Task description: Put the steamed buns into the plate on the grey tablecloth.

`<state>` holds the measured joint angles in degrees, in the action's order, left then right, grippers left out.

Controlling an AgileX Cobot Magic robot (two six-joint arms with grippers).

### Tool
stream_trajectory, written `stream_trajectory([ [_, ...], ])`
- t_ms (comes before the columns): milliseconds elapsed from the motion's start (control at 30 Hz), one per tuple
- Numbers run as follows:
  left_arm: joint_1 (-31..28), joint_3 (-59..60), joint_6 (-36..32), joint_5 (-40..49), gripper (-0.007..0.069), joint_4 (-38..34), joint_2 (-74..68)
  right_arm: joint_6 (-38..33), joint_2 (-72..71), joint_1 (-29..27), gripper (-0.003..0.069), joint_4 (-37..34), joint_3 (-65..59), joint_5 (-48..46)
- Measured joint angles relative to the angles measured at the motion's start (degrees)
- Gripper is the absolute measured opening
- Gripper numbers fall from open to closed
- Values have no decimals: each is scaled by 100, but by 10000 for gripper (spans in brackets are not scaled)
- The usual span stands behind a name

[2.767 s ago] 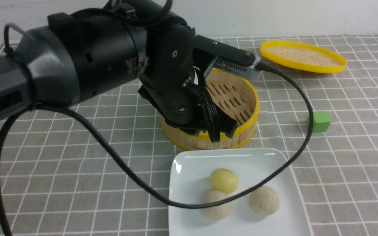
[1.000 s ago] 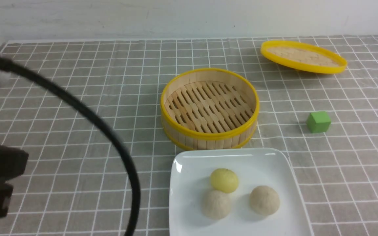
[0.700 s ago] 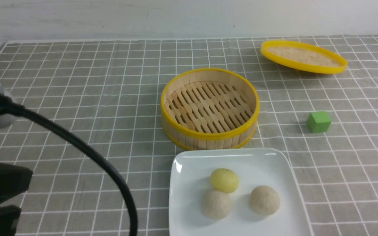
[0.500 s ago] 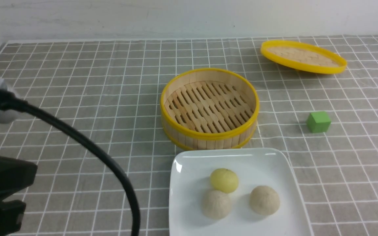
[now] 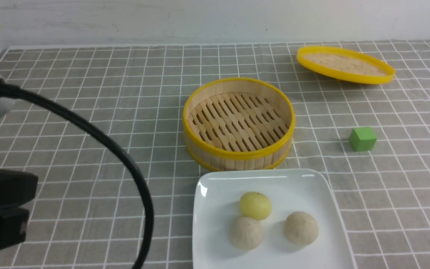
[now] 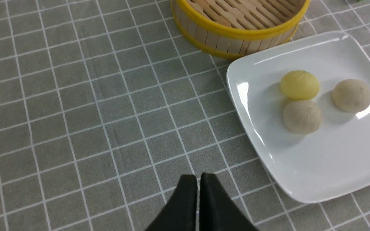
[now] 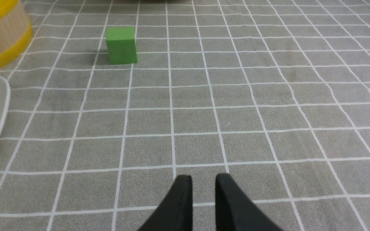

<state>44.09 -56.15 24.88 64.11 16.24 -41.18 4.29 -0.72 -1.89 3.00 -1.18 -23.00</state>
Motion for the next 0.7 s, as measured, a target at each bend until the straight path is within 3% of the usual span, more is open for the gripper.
stream_trajectory([
  [267, 0, 33, 507, 513, 37, -132, 589, -17, 0, 650, 142, -39, 0, 0],
  [467, 0, 926, 920, -87, 36, -291, 1422, -17, 0, 681, 151, -39, 0, 0],
  [700, 0, 2930, 1457, -3612, 11, -652, 1923, -17, 0, 681, 158, -39, 0, 0],
])
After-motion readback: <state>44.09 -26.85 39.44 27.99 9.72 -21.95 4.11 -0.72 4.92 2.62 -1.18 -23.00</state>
